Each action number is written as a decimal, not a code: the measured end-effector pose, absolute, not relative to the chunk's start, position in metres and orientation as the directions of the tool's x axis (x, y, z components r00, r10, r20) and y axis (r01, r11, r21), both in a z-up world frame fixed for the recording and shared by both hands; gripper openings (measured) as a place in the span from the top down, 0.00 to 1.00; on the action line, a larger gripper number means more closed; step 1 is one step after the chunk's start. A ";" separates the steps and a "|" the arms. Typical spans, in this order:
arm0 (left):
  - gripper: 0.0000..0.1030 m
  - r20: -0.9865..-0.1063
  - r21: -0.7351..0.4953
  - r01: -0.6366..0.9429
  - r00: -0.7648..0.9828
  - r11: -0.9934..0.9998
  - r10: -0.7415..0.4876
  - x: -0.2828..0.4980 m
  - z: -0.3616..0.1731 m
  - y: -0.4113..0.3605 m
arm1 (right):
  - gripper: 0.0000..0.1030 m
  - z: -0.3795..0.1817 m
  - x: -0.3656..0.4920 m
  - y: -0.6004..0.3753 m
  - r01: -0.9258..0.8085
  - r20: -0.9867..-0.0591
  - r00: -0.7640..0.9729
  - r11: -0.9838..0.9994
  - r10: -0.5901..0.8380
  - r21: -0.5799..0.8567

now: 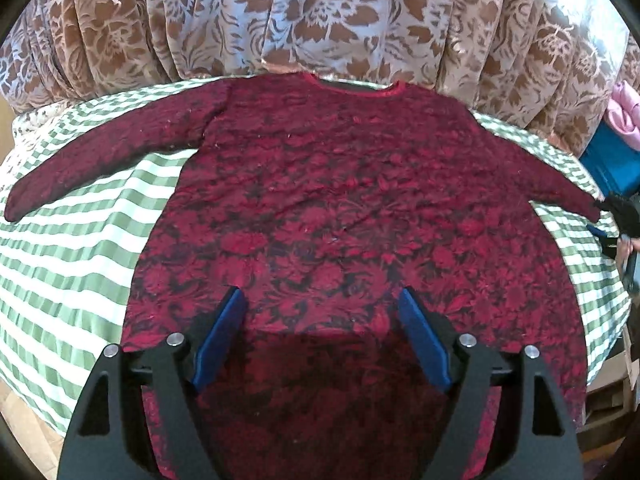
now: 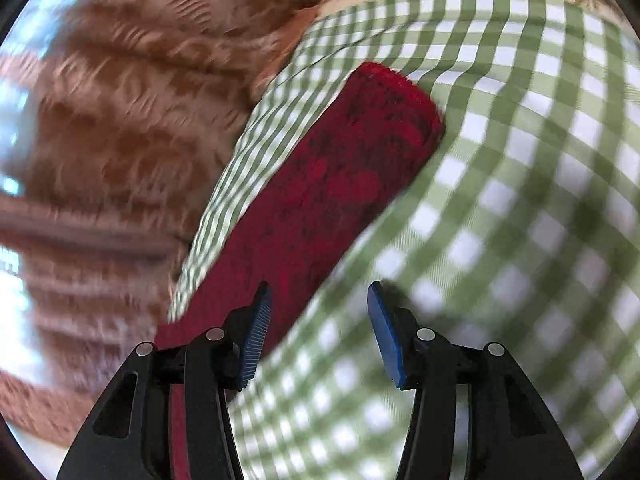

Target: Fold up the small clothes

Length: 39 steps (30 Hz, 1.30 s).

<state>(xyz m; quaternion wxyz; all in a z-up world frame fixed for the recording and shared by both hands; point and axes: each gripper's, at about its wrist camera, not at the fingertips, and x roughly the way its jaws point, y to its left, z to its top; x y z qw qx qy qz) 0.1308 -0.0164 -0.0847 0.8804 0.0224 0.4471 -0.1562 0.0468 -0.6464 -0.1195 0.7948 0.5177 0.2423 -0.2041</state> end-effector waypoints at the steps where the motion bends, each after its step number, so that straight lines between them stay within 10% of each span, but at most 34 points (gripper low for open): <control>1: 0.22 -0.799 -0.098 0.290 0.548 0.952 -0.249 0.132 -0.086 -0.017 | 0.52 -0.121 0.054 -0.644 0.583 -0.600 0.796 0.371 -0.083 0.723; 5: 0.21 -0.810 -0.068 0.265 0.547 0.962 -0.209 0.139 -0.089 -0.019 | 0.54 -0.123 0.076 -0.660 0.602 -0.605 0.787 0.373 -0.123 0.706; 9: 0.19 -0.805 -0.040 0.224 0.569 0.974 -0.164 0.148 -0.086 -0.018 | 0.88 -0.114 0.095 -0.672 0.644 -0.667 0.735 0.434 -0.123 0.630; 23: 0.19 -0.784 -0.059 0.203 0.597 0.977 -0.171 0.157 -0.083 -0.006 | 0.89 0.010 0.166 -0.508 0.315 -0.538 0.843 0.834 -0.026 0.453; 39: 0.19 -0.740 -0.277 0.178 0.588 0.944 -0.327 0.188 -0.069 0.038 | 0.89 -0.044 0.302 -0.218 -0.086 -0.688 0.669 0.950 0.279 0.301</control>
